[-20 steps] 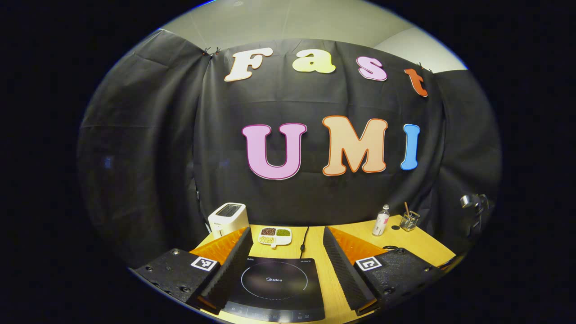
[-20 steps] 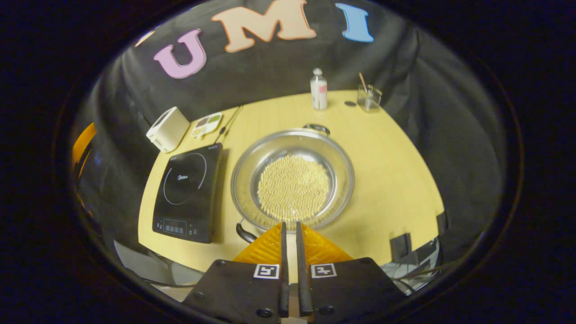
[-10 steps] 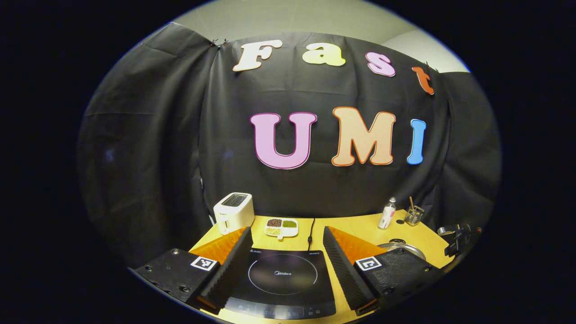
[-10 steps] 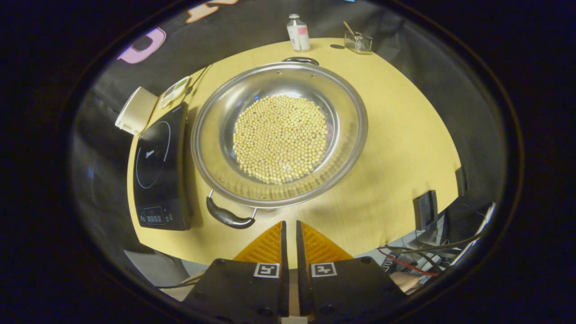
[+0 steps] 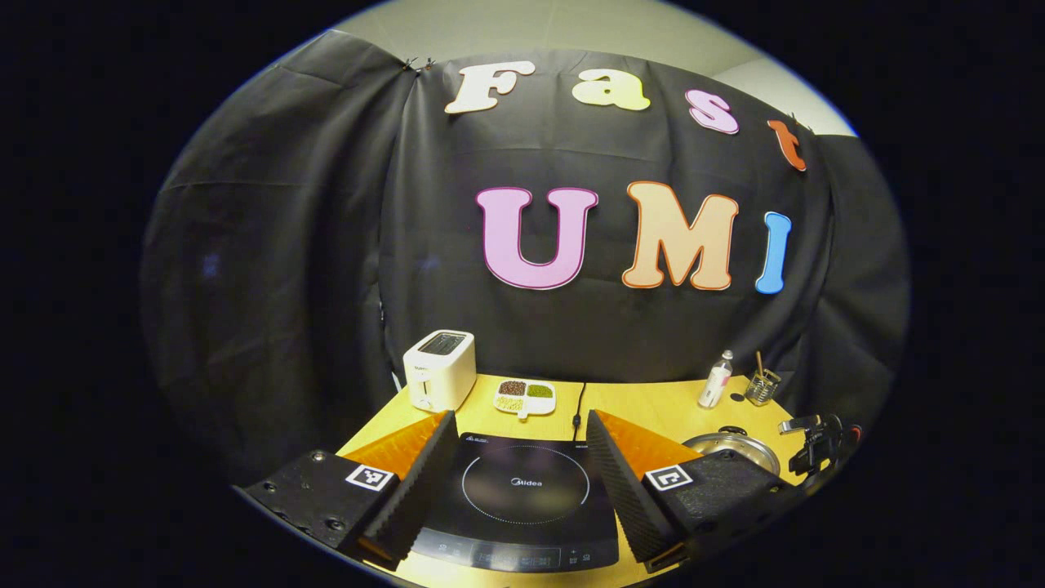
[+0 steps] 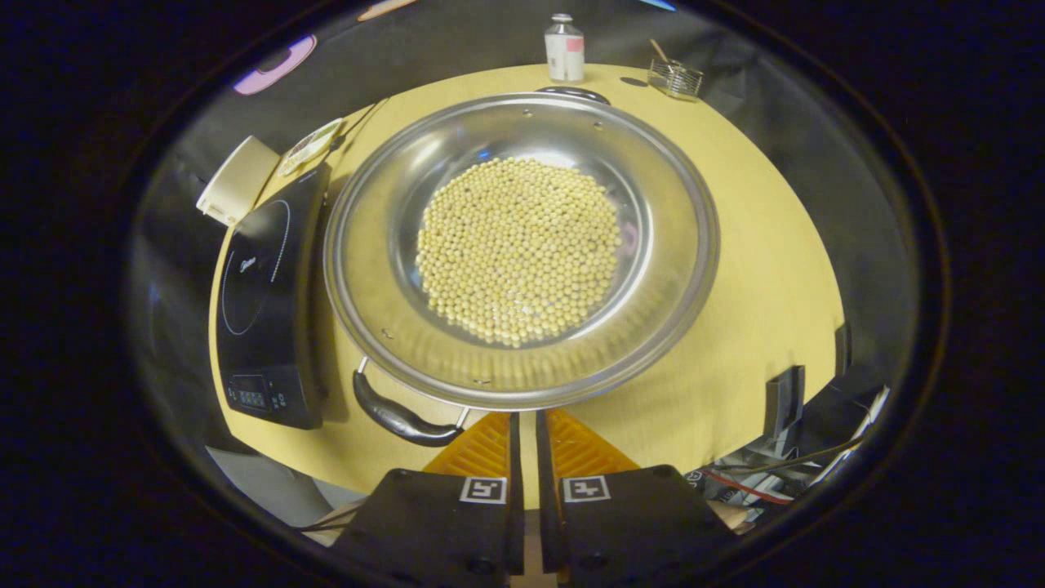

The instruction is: First push the handle of the pot to place it horizontally, then grasp the pot with both hands and set it on the induction cooktop.

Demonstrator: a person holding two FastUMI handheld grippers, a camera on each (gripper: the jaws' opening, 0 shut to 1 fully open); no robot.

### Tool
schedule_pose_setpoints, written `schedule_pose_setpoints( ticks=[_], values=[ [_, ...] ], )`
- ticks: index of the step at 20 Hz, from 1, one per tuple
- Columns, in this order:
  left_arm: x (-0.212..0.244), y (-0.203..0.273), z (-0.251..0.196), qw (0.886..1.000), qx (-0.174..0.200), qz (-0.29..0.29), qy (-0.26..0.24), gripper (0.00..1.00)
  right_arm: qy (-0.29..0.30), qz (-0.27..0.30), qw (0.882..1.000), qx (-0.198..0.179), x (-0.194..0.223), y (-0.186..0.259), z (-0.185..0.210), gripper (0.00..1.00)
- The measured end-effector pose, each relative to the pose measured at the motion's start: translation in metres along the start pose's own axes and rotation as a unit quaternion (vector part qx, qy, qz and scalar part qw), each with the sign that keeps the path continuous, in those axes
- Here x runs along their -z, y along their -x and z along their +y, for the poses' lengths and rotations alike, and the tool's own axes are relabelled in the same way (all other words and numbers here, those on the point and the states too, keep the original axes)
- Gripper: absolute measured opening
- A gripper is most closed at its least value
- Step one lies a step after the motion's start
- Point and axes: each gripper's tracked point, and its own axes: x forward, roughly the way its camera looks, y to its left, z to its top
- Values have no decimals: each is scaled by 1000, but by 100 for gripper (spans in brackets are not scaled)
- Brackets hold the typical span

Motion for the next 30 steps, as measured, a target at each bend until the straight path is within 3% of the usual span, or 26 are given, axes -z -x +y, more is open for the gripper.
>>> schedule_pose_setpoints(
  ticks=[6,15,22,30],
  values=[
    [4,-1,12,1000,-10,5,1,96,-18,-16,1000,-6,-3,-2,25,11],
    [12,-4,18,1000,-7,12,1,96,-120,-47,990,-64,-19,-7,93,11],
    [26,-3,29,1000,-11,28,7,94,-179,-69,980,-55,-40,-15,113,11],
    [45,-2,36,999,-13,50,15,97,-186,-81,978,-45,-55,-26,137,11]
  ],
)
